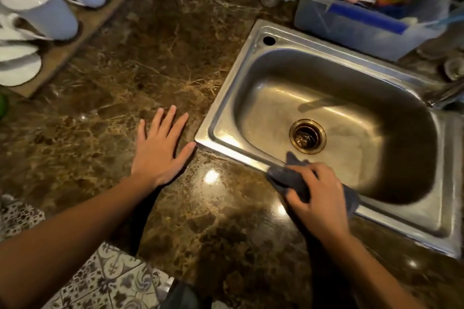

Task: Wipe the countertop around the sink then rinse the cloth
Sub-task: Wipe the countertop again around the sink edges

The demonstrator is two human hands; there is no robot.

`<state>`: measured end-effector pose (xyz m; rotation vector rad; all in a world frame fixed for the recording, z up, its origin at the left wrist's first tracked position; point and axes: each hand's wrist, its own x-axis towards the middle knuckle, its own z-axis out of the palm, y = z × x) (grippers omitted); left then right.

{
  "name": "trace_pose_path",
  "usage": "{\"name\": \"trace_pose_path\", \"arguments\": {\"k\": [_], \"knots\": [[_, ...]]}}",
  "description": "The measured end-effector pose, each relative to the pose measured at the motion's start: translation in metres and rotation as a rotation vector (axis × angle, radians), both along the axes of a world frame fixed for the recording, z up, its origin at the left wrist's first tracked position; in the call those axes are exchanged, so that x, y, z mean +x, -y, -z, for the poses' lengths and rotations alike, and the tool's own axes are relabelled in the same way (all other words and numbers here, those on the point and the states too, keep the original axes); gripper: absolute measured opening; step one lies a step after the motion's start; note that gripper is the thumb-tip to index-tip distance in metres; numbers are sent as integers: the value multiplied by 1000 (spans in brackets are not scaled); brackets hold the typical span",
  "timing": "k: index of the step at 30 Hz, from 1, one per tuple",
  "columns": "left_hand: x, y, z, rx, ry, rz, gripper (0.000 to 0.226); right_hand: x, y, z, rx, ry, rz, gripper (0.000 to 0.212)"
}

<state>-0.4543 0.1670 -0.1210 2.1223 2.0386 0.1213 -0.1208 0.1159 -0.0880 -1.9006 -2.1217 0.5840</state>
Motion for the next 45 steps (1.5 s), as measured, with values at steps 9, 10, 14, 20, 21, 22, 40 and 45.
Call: {"name": "trace_pose_path", "arguments": {"k": [9, 10, 14, 20, 21, 22, 40, 45], "knots": [[1, 2, 3, 14, -23, -13, 72, 180, 50, -13, 87, 199, 71, 47], [1, 2, 3, 14, -22, -16, 71, 185, 50, -12, 88, 193, 39, 47], [-1, 2, 1, 4, -10, -37, 69, 173, 44, -3, 102, 178, -35, 54], [0, 0, -2, -11, 31, -40, 68, 112, 27, 0, -5, 264, -203, 69], [0, -1, -2, -9, 28, -38, 69, 96, 21, -2, -12, 278, -218, 70], [-1, -1, -2, -7, 24, -32, 70, 76, 15, -5, -9, 279, -231, 71], [-10, -1, -8, 55, 472, -48, 58, -239, -74, 23, 108, 262, 261, 63], [-22, -29, -23, -13, 539, 0, 63, -248, -123, 26, 71, 160, 423, 64]]}}
